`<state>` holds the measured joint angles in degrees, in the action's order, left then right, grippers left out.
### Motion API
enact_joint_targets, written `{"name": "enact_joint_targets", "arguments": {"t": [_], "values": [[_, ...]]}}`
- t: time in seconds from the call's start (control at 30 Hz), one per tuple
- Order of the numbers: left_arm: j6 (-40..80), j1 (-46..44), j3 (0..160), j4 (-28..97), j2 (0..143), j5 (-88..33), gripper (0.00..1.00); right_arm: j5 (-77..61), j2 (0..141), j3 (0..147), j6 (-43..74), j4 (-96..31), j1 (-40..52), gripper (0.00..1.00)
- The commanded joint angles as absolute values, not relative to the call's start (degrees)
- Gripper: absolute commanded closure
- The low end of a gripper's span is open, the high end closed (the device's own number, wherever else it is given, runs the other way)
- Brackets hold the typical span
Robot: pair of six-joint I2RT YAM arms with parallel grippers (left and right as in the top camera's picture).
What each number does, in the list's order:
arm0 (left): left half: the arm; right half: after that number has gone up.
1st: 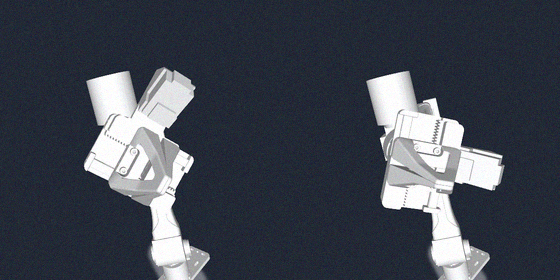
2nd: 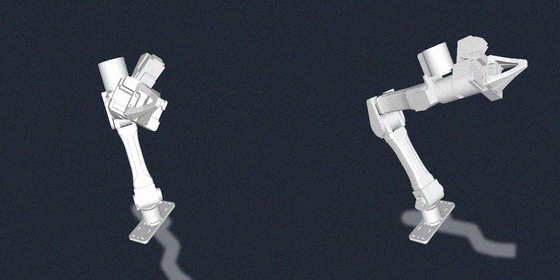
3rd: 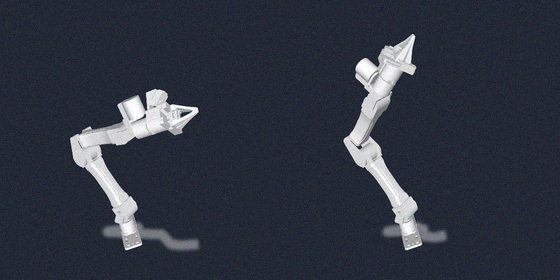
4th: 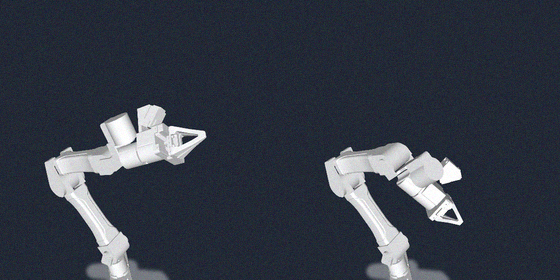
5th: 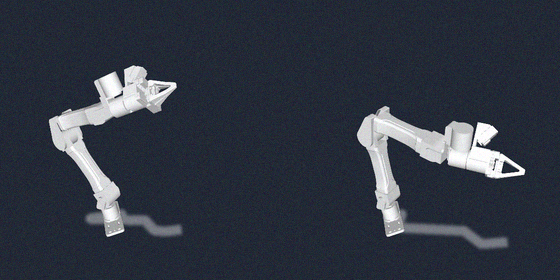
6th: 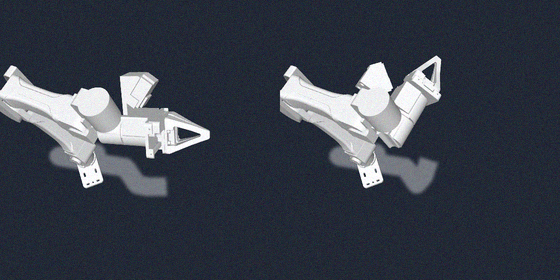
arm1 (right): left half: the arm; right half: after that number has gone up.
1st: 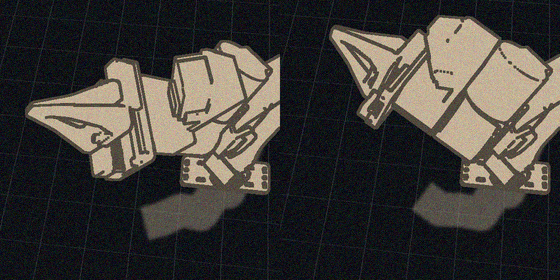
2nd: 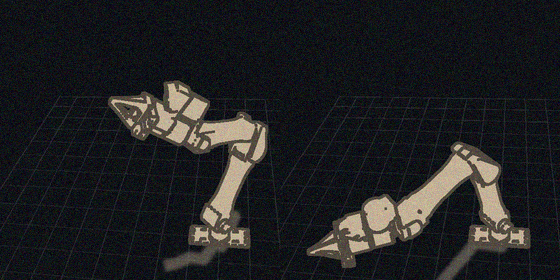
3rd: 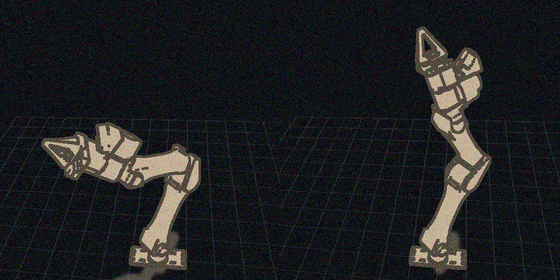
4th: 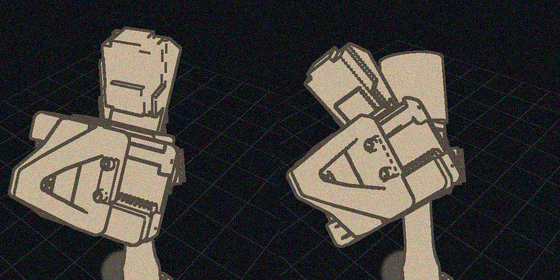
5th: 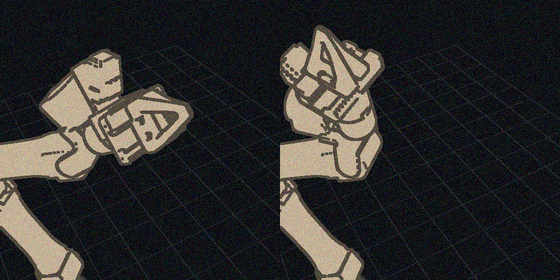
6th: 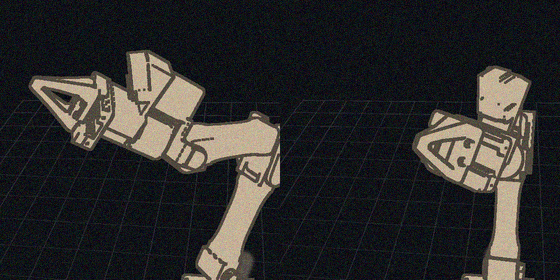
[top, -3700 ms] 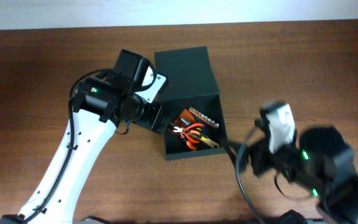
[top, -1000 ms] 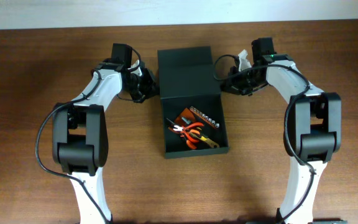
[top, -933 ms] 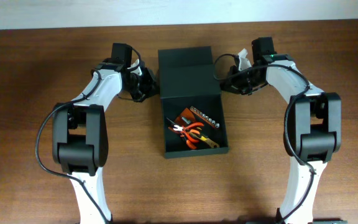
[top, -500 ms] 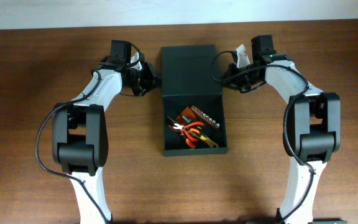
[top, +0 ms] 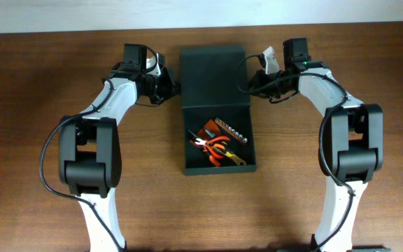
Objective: Pack container
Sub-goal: 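Push the lid upright and fold it down over the box with both grippers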
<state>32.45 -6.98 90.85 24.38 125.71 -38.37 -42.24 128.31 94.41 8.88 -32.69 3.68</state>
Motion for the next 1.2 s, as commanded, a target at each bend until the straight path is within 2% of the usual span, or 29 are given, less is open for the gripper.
{"name": "enact_joint_targets", "arguments": {"t": [0.0,0.67,1.17], "values": [[28.4,-7.44,91.11,23.77,126.1,-43.79,0.98,-46.17,124.92,95.5,5.43,-32.8,4.49,0.96],[23.33,-5.45,92.53,25.12,124.53,-50.83,0.98,-45.67,118.45,95.48,-5.78,-40.69,4.43,0.96],[19.11,-5.45,92.53,32.27,117.84,-50.65,0.98,-45.63,112.38,95.48,-5.8,-43.79,4.43,0.96]]}}
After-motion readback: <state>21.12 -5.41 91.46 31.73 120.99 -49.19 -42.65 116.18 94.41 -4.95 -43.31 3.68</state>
